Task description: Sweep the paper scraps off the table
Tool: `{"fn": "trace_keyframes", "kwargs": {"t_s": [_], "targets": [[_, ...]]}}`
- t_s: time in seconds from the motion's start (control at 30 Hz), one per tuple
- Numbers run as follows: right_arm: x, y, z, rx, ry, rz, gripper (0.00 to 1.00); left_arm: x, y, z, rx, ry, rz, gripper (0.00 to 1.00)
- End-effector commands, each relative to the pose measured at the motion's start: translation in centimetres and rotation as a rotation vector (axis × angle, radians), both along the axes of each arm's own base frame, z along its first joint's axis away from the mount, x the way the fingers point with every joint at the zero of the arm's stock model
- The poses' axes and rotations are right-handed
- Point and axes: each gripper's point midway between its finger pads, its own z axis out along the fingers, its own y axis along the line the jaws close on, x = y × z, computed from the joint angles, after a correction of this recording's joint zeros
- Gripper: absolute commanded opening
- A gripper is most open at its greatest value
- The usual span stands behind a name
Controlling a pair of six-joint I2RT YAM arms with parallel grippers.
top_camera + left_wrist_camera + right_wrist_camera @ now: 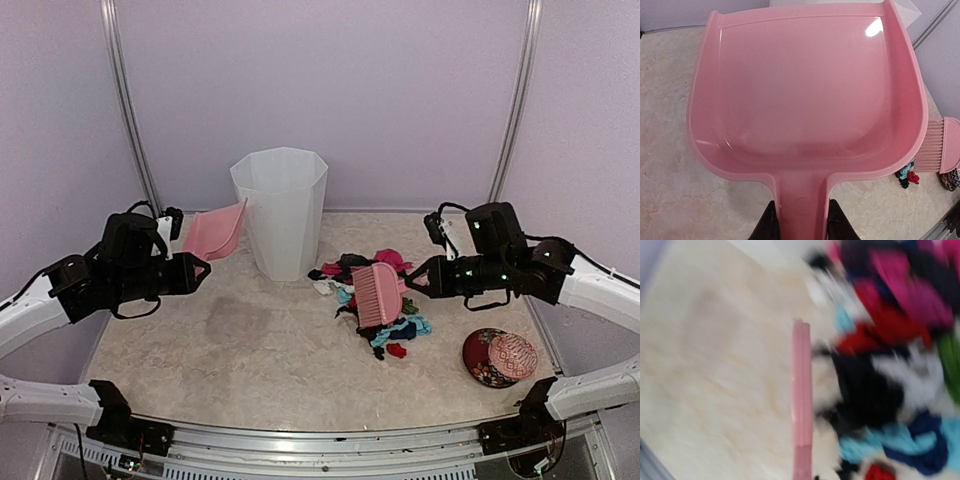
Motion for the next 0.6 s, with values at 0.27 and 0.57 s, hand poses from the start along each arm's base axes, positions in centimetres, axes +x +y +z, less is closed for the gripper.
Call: {"fn": "trace_keyframes", "kwargs": {"t_s": [0.27, 0.57], "targets": [[3.2, -3.3, 9.3, -0.065, -0.38, -0.106, 0.0, -4.9, -8.5, -7.7, 0.086, 0.171, -0.297, 0.0], [4.6, -3.7, 7.3, -0.096, -0.381, -0.129, 0.0, -5.6, -12.4, -13.6, 0.303, 0.213, -0.394, 0.0]]}}
